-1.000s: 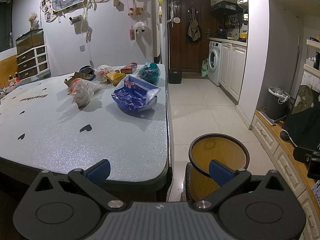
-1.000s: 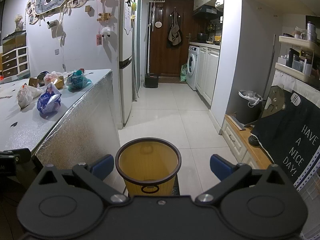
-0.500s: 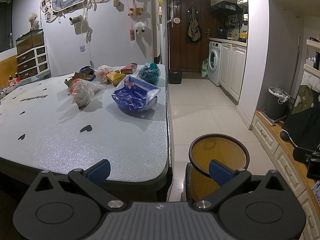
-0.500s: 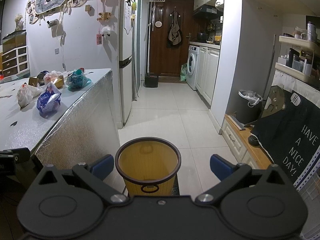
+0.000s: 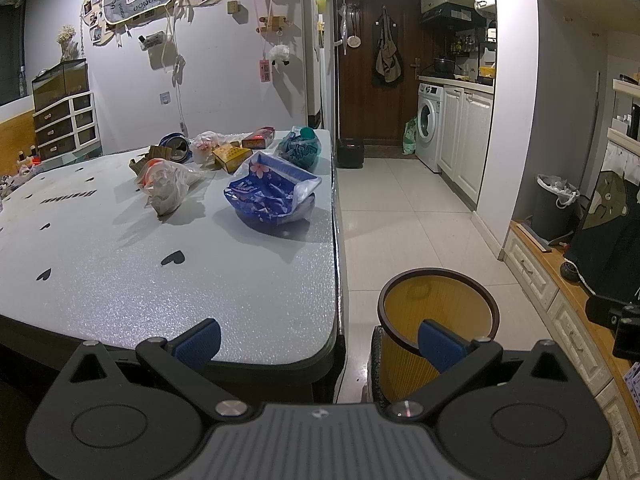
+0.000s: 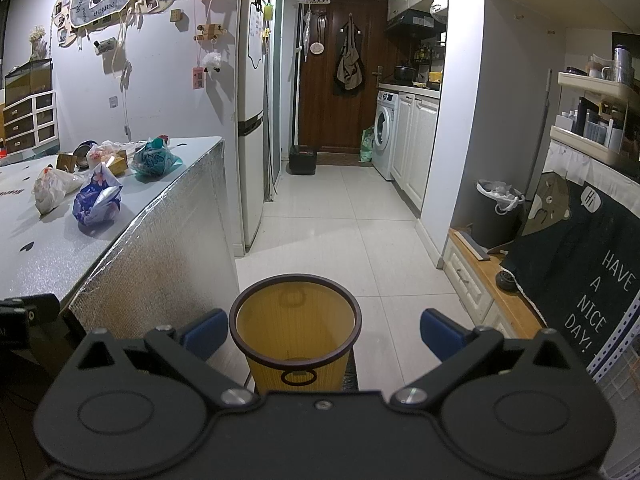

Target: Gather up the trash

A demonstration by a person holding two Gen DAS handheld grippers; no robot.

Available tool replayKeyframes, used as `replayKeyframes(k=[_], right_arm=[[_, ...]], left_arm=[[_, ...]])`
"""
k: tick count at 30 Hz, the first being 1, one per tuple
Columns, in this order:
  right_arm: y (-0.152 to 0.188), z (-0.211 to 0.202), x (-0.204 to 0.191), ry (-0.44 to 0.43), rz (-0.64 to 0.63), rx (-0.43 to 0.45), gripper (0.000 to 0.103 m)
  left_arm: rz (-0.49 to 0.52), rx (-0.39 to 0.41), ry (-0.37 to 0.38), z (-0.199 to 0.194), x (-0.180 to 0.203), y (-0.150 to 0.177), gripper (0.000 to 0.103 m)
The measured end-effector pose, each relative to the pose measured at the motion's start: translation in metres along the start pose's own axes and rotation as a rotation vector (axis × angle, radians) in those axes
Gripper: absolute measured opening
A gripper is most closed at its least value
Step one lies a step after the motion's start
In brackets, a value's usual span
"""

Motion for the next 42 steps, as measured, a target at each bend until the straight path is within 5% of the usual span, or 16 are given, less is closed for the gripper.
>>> replayKeyframes(k=[32,42], right_arm=[[0.002,-0.001,0.002,0.002,-0.002,-0.001,0.103],[-0.016,0.001,0.009,-0.020,-0.004,0.093,0.103]], left_arm=[[-0.002,0.007,-0.001,-0.002,0.000,-0.003,0.103],[-0.040,0.066,-0.036,0.005,-0.014,-0.029,0.103]])
Point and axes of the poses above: each gripper's, at about its wrist camera, not at the fingertips, and z roughly the way its jaws point, x to its right, y to its underside, the point moved 7 cm from there along z, roughly the way its jaws point, and after that the axes turned 5 degrees about -z, right-handed, at the moved point
